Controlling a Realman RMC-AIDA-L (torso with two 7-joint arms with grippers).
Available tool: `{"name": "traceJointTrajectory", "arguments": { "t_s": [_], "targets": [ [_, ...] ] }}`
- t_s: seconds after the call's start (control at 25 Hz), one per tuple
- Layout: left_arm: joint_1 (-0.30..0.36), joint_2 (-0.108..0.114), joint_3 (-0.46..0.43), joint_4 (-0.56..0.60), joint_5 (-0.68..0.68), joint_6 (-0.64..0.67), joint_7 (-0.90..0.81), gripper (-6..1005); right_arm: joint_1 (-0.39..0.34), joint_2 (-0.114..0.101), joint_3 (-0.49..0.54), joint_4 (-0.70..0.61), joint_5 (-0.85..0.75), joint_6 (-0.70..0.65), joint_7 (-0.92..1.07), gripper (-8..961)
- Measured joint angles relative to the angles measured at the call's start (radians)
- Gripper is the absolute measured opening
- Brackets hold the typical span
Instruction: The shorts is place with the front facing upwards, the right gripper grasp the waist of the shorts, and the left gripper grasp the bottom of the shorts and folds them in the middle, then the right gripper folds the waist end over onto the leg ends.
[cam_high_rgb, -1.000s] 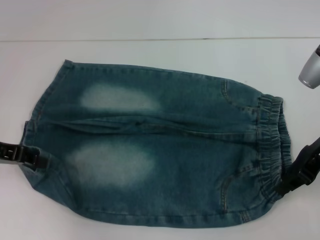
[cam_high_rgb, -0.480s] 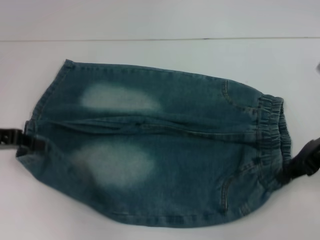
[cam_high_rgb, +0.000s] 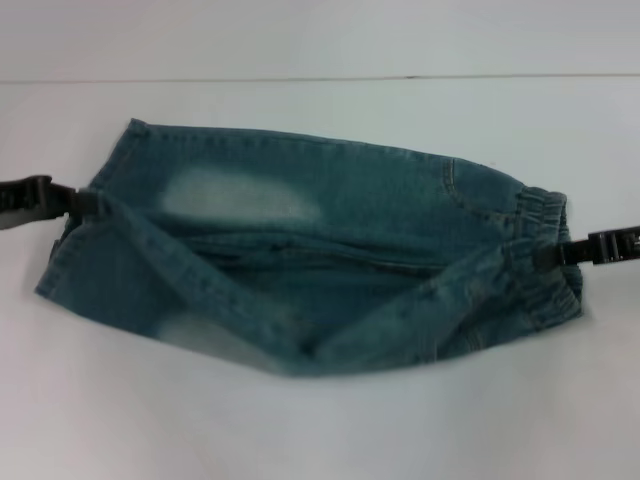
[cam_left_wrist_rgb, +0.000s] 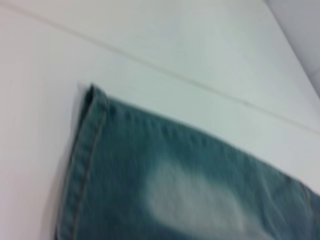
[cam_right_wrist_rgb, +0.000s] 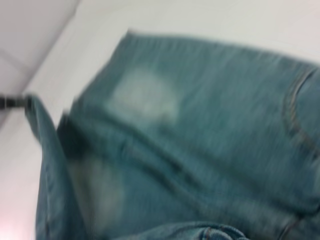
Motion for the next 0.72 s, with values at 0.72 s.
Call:
{"name": "traceJointTrajectory", "arguments": {
  "t_s": [0.72],
  "targets": [
    [-0.009,-0.035,0.010,-0.099,-0.240,-0.317,0.119,106,-0.045,0.067,0.048,0.073,0.195,0.392,0.056,37]
  ]
}}
